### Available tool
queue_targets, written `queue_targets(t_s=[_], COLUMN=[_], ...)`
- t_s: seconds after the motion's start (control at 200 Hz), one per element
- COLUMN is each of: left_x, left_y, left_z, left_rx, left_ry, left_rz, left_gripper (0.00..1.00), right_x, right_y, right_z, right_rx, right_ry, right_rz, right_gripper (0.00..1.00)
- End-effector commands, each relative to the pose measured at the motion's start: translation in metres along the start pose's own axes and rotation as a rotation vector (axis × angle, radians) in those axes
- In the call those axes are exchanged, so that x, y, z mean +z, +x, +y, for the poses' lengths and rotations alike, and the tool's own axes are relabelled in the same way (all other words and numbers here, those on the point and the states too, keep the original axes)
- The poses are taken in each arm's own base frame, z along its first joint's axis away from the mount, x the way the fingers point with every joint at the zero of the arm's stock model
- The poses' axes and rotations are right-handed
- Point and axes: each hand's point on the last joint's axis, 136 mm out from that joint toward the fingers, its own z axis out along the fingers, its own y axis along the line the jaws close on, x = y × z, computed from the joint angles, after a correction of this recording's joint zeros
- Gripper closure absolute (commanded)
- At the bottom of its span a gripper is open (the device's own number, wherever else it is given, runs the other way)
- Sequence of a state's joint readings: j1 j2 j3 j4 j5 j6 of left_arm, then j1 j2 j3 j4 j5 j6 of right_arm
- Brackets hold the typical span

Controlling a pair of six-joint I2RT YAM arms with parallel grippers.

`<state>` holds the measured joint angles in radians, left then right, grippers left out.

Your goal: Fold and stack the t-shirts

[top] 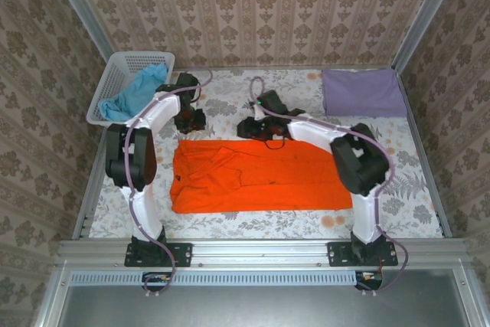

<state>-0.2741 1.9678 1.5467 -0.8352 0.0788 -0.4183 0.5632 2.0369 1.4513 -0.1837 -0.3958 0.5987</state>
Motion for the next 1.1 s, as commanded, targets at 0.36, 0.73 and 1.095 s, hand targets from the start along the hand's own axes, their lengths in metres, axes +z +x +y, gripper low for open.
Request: queue_targets(t_s=[0.36, 0.73, 1.095], left_x=[0.047, 0.053, 0.055], left_y=[0.022, 0.024, 0.023], left_z=[0.011, 0.017, 0.016], left_rx=[0.000, 0.001, 0.003], left_ry=[-0.006, -0.014, -0.013], left_rz=[0.179, 0.195, 0.200], left_gripper=[0.81, 0.81, 0.81], right_x=[0.053, 0.068, 0.070], right_y=[0.029, 0.039, 0.044], right_z=[0.031, 0.028, 0.029], right_rx=[-0.162, -0.157, -0.168], right_ry=[0.017, 0.037, 0.043], right_rz=[0.236, 0.284, 0.307], right_gripper=[0.60, 0.61, 0.75])
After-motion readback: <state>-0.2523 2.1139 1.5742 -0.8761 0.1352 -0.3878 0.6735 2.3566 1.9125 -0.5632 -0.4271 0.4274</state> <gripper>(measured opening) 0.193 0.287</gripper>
